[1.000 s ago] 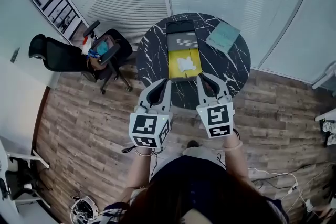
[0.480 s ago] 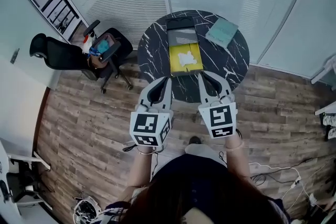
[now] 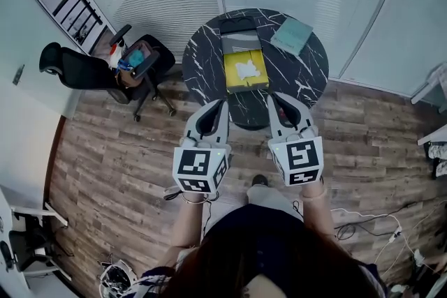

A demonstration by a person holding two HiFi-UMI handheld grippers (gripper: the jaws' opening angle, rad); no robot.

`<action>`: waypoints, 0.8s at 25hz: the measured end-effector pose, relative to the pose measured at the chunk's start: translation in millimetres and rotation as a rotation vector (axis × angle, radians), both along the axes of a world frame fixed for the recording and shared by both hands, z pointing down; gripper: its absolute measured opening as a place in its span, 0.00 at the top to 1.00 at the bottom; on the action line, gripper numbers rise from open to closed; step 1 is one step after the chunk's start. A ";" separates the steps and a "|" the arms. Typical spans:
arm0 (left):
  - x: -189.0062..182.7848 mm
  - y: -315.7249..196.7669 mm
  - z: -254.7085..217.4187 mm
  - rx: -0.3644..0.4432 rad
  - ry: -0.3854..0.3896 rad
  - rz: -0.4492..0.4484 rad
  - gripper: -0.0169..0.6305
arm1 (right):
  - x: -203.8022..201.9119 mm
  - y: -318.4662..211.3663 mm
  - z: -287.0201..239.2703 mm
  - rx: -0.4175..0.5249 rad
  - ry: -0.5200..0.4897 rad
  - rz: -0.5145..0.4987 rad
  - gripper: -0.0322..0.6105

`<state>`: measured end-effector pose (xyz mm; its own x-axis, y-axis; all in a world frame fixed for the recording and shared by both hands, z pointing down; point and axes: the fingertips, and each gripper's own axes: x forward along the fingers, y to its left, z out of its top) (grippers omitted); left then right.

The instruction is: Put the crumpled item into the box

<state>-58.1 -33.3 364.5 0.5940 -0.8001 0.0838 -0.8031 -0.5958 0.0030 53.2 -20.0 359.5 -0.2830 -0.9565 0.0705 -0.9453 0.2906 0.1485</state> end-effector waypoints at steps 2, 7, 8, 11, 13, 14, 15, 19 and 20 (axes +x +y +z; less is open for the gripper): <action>-1.4 7.2 -0.9 0.003 0.001 0.002 0.93 | -1.0 8.1 -3.0 0.011 -0.007 0.005 0.91; -6.1 23.8 -2.8 0.008 0.006 0.004 0.93 | -7.7 28.5 -8.4 0.034 0.000 0.009 0.91; -7.0 26.7 -3.4 0.009 0.008 0.004 0.93 | -8.9 32.1 -9.5 0.037 0.002 0.010 0.91; -8.8 35.0 -4.3 0.014 0.010 0.006 0.93 | -10.9 42.1 -12.3 0.044 0.002 0.015 0.91; -10.3 41.6 -4.5 0.015 0.012 0.008 0.93 | -12.6 49.3 -13.1 0.046 0.001 0.020 0.91; -11.4 44.8 -4.7 0.015 0.013 0.008 0.93 | -13.8 52.9 -13.2 0.046 0.001 0.021 0.91; -12.3 47.6 -4.7 0.015 0.014 0.009 0.93 | -15.0 56.2 -13.0 0.045 0.002 0.021 0.91; -13.1 55.5 -3.9 0.013 0.019 0.011 0.93 | -16.3 66.0 -11.9 0.040 0.007 0.023 0.91; -13.2 57.6 -3.7 0.013 0.019 0.011 0.93 | -16.3 68.3 -12.2 0.041 0.006 0.024 0.91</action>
<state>-71.3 24.3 360.8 0.6044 -0.7942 0.0624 -0.7961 -0.6050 0.0103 36.9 48.2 347.3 -0.2595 -0.9652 0.0328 -0.9510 0.2613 0.1655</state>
